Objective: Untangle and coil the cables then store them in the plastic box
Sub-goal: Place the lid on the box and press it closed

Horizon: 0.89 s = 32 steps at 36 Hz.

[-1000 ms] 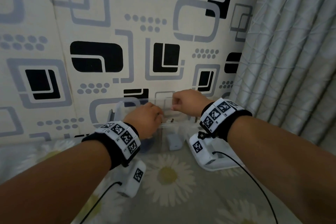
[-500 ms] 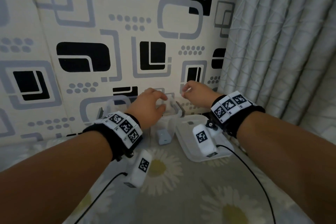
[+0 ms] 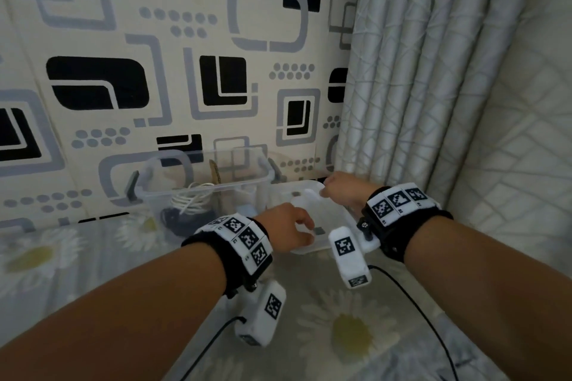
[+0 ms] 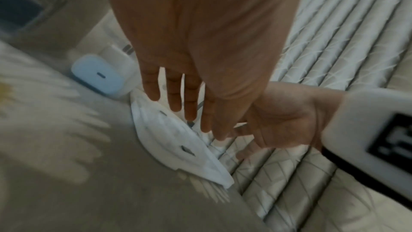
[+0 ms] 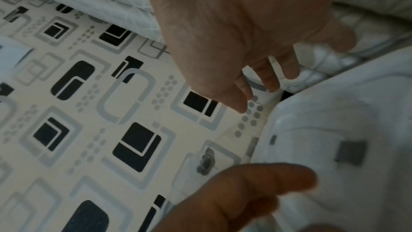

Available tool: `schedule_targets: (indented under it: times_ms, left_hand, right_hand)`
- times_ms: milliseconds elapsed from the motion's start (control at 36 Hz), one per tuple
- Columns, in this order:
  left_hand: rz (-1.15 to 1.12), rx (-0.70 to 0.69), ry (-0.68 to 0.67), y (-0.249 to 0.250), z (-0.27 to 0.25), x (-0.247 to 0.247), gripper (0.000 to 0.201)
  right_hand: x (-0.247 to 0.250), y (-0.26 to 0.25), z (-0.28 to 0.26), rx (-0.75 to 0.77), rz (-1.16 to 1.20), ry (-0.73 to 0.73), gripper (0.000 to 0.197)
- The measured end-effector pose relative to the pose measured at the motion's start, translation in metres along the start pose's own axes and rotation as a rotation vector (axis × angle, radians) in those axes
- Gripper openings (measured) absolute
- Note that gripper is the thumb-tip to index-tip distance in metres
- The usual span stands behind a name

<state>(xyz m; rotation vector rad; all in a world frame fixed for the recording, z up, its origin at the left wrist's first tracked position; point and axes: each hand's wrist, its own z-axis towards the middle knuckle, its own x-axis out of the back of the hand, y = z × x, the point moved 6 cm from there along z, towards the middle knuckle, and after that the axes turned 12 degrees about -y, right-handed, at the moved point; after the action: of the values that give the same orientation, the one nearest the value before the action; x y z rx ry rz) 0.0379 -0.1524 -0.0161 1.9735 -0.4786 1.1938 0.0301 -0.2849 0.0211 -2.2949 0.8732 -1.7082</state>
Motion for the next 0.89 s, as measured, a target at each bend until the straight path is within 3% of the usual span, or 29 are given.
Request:
schedule_targets:
  times_ms: [194,472,611,778,889]
  left_hand:
    - [-0.033,0.037,-0.058,0.005,0.008,-0.022,0.068]
    - [-0.058,0.030,-0.123,0.008,0.016,-0.031,0.071]
    - [-0.072,0.019,-0.068,0.001,0.024,-0.031,0.079]
    - [-0.082,-0.006,0.099,-0.003,0.031,-0.023,0.110]
    - [-0.107,-0.056,0.195,-0.003,0.031,-0.014,0.105]
  right_hand:
    - [-0.021,0.039,0.011,-0.063,0.281,0.007,0.039]
    - [-0.027,0.077,0.037,-0.079,0.615,0.075,0.059]
    - [-0.017,0.070,0.016,-0.109,0.767,0.084,0.040]
    - [-0.012,0.060,0.017,-0.024,0.764,0.098,0.021]
    - [-0.009,0.046,0.007,0.042,0.963,0.156,0.016]
